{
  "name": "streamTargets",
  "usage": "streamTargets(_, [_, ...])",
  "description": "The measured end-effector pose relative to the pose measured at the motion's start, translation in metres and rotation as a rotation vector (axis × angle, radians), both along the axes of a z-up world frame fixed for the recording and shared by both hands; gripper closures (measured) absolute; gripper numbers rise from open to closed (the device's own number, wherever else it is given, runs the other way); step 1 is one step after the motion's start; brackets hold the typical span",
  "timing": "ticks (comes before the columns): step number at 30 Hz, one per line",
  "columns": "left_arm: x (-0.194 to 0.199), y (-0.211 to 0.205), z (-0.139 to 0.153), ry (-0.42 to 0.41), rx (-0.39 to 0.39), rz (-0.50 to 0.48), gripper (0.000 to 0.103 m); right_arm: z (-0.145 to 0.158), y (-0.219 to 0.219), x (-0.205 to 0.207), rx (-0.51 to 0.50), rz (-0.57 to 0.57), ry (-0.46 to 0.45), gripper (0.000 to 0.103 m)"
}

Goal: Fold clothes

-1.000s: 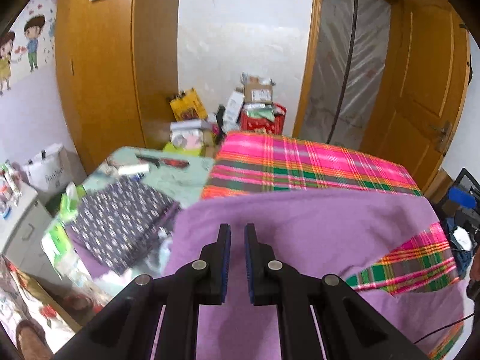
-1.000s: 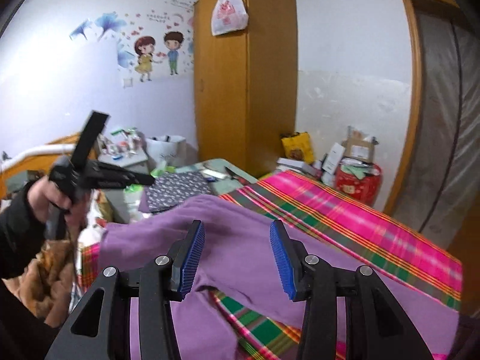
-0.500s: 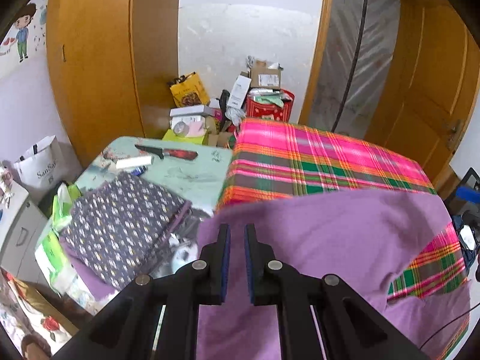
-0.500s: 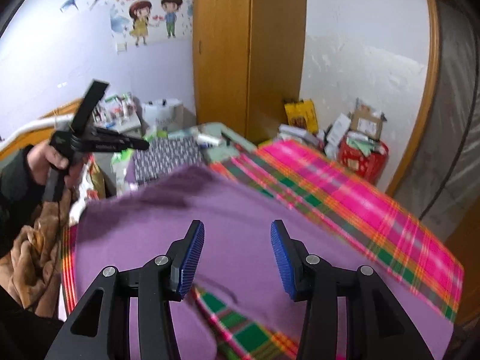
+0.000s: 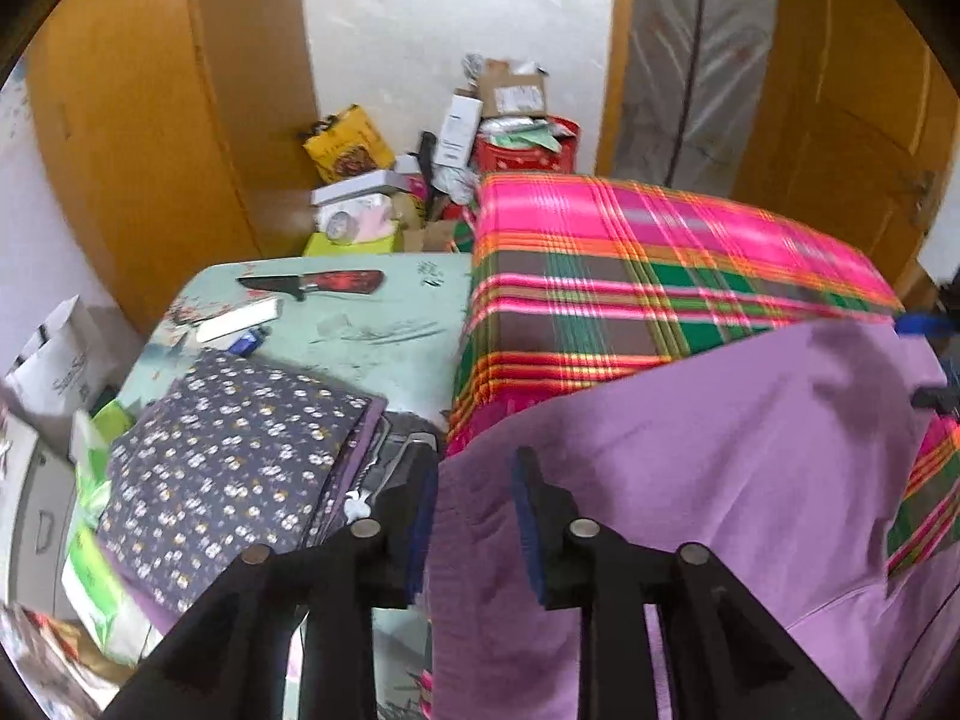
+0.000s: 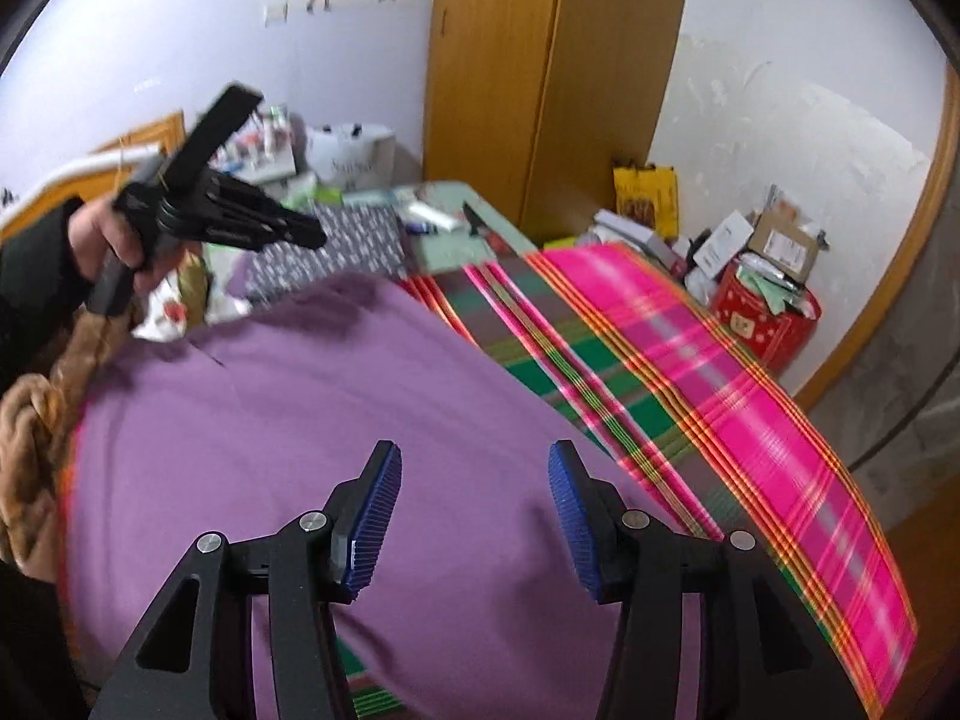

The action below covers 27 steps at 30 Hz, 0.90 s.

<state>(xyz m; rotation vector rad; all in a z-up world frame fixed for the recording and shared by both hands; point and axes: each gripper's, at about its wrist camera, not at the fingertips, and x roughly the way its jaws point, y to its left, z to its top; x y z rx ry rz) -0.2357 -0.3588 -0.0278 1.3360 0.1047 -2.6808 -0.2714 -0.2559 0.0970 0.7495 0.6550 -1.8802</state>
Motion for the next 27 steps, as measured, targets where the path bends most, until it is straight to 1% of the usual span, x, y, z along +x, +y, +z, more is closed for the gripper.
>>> streamTargets(6, [-0.015, -0.003, -0.018, -0.019, -0.027, -0.099, 0.074, -0.028, -0.018, -0.036, 0.059, 0.018, -0.029, 0.050])
streamTargets(11, [-0.025, -0.002, -0.027, -0.027, -0.022, -0.188, 0.074, -0.051, -0.032, -0.066, 0.106, 0.033, -0.054, 0.050])
streamTargets(15, [-0.029, -0.002, -0.032, -0.020, -0.017, -0.245, 0.074, -0.065, -0.039, -0.080, 0.125, 0.040, -0.077, 0.050])
streamTargets(20, [-0.032, -0.005, -0.037, -0.010, 0.001, -0.274, 0.074, -0.074, -0.040, -0.093, 0.111, 0.028, -0.107, 0.050])
streamTargets(23, [-0.036, -0.006, -0.040, -0.018, 0.006, -0.288, 0.074, -0.077, -0.040, -0.100, 0.105, 0.012, -0.122, 0.050])
streamTargets(26, [-0.039, -0.006, -0.043, -0.027, -0.005, -0.301, 0.074, -0.082, -0.040, -0.104, 0.109, 0.007, -0.136, 0.050])
streamTargets(27, [-0.040, -0.006, -0.044, -0.028, -0.003, -0.302, 0.074, -0.082, -0.040, -0.104, 0.110, 0.008, -0.131, 0.052])
